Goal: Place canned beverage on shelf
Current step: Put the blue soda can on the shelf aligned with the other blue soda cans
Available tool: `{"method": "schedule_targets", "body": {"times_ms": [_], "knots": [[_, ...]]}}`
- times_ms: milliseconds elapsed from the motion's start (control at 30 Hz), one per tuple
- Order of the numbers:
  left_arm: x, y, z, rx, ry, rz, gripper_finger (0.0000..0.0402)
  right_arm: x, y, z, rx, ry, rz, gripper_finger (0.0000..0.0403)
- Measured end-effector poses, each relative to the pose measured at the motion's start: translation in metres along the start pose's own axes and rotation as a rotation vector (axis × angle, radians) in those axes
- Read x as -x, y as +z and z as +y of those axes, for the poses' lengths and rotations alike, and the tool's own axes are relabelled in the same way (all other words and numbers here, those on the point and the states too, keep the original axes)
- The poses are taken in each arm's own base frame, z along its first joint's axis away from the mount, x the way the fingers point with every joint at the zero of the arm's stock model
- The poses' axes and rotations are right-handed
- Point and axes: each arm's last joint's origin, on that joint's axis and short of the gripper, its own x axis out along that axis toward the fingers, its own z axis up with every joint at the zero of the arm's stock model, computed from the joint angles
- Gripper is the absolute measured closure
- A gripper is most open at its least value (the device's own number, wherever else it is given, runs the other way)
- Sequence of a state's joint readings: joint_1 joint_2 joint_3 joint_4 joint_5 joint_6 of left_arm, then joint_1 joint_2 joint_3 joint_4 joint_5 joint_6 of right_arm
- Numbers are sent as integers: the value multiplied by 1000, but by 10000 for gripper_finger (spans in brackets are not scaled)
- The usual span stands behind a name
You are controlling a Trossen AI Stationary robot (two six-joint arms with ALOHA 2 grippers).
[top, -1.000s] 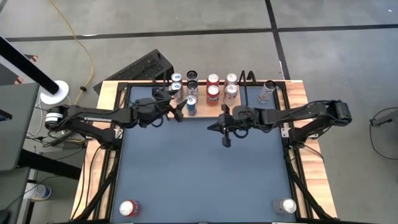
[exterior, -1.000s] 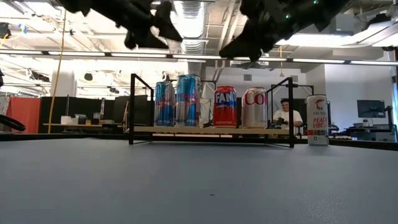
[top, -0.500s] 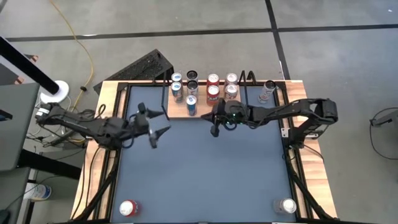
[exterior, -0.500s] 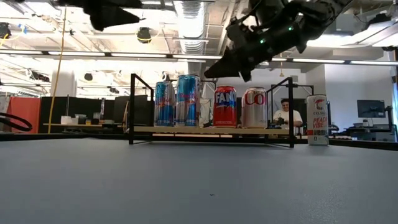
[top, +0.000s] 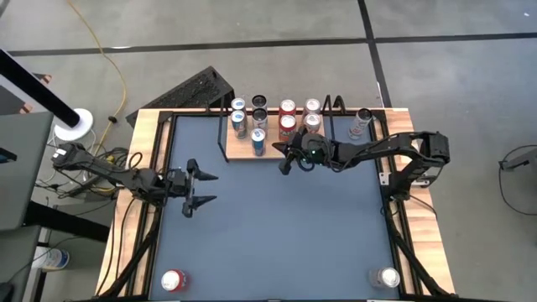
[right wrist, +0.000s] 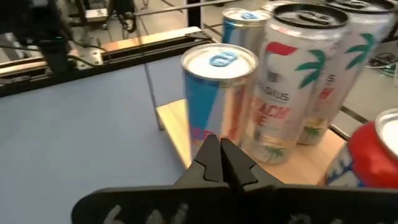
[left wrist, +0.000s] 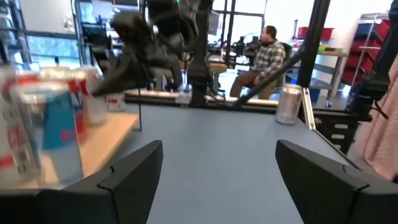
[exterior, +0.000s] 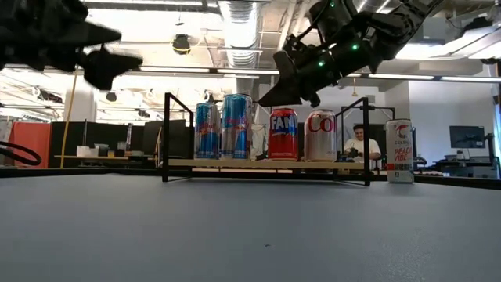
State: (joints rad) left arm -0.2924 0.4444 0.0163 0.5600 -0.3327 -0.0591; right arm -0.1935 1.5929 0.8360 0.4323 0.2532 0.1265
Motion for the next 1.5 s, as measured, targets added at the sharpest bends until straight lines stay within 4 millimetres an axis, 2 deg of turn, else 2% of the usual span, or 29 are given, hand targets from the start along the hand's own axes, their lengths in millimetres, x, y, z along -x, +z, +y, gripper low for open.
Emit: {"method": "schedule_targets", "body": {"times_ms": [133,267,367,900,1067,1500], "knots": [[1,-5,1,27,3,38,100,-1,3,-2,-10,-7,-26,403],[1,-4,-1,-8,-57,27,100,-10,-6,0,-29,-5,-28,403],[1,-4,0,-30,-30,25,100,-17,-8,2,-33,-14,-37,403],[3,-22,3,-6,30,203,100,-20,-12,3,-61,-57,-45,403],[3,-21,-1,-62,-97,199,100,-22,-13,5,-80,-82,-64,403],[3,-14,-5,-101,-212,120,100,-22,-17,19,-118,-149,-115,403]]}}
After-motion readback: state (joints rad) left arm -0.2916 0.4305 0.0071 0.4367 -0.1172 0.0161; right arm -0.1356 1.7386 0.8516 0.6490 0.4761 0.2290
